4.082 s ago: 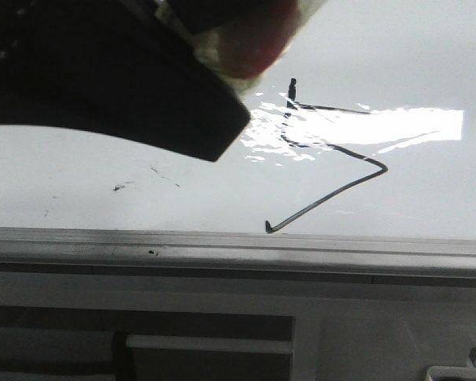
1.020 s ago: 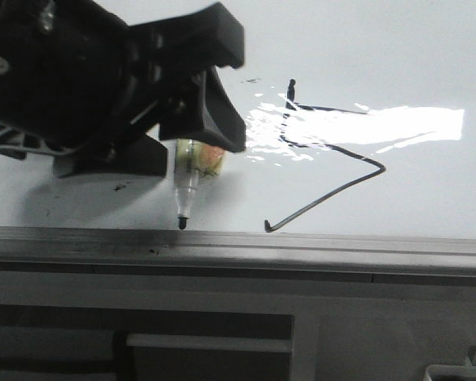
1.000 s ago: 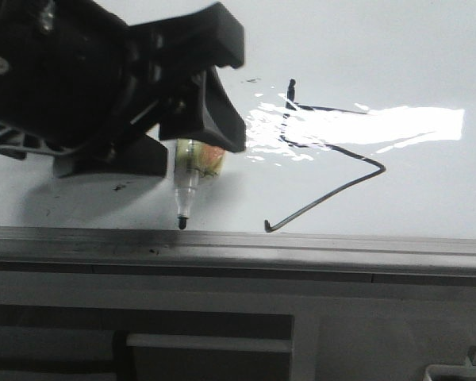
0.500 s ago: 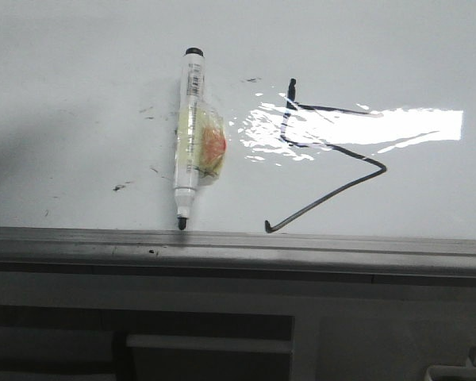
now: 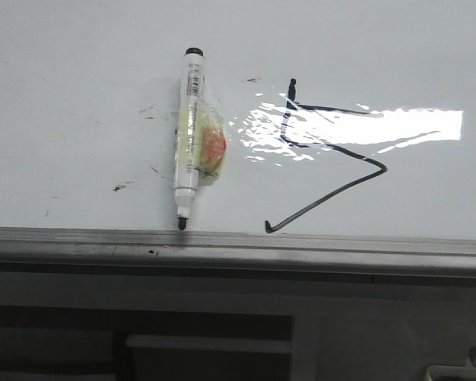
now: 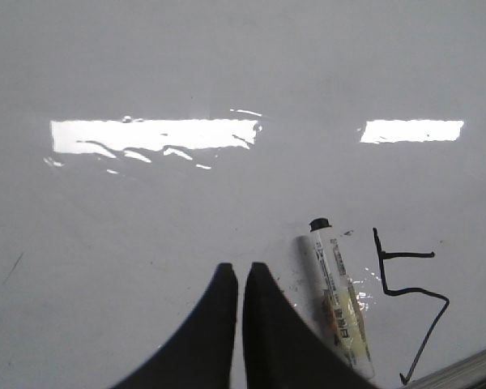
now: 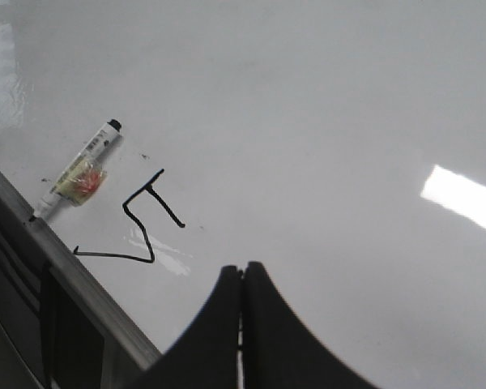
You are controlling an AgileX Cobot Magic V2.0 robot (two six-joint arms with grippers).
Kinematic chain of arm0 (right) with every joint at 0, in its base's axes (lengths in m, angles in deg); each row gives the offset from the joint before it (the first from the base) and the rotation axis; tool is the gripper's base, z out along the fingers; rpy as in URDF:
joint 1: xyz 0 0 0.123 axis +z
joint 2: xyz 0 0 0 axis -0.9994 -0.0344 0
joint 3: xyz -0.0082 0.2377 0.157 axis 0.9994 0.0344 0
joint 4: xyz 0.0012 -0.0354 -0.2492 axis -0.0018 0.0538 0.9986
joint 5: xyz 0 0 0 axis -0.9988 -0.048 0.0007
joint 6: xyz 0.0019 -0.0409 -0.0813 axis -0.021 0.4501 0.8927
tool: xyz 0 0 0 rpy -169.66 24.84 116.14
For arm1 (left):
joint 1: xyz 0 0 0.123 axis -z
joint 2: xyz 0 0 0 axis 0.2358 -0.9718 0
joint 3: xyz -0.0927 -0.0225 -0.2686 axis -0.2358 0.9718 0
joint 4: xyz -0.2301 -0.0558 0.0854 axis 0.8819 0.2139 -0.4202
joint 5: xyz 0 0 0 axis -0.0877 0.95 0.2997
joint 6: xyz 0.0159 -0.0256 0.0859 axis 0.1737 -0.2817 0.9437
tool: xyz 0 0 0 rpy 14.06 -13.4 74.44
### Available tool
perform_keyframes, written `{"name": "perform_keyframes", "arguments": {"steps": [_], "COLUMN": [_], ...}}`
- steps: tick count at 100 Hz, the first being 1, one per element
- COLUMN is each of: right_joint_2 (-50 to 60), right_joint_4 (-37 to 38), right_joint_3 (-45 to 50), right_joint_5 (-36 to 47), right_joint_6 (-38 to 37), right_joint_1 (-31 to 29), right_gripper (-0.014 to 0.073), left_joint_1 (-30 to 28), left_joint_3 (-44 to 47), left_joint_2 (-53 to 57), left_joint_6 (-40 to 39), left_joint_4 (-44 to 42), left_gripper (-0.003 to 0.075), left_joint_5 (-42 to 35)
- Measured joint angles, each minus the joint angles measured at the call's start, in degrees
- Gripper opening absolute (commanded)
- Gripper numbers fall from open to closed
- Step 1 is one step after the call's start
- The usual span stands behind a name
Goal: Write number 5 on whiteboard
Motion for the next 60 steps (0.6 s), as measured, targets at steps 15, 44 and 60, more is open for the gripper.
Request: {"name": "perform_keyframes", "arguments": {"steps": [15,44,60], "right_joint_2": [0.67,0.67,0.67], "right_joint_4": [-0.11,-0.21,-0.21], "right_joint_3": [0.10,0.13,0.13], "right_joint_5": [-2.01,-2.65,-2.75], "right_joint_6": [-0.13,-0.22,-0.22], "right_joint_1": [0.00,0.00,0.00], "right_gripper": [-0.0064,-0.0064,-0.0064], "left_joint_1": [0.00,0.00,0.00], "left_joint_3": [0.67,0.71,0.71], "left_joint_2": [0.36,0.36,0.36], "left_joint_6": [0.09,0.09,0.09], "left_joint_4": [0.00,0.00,0.00], "left_gripper": [-0.0020,-0.0020,-0.0020], "left_joint_5": [-0.23,-0.63,-0.67]}}
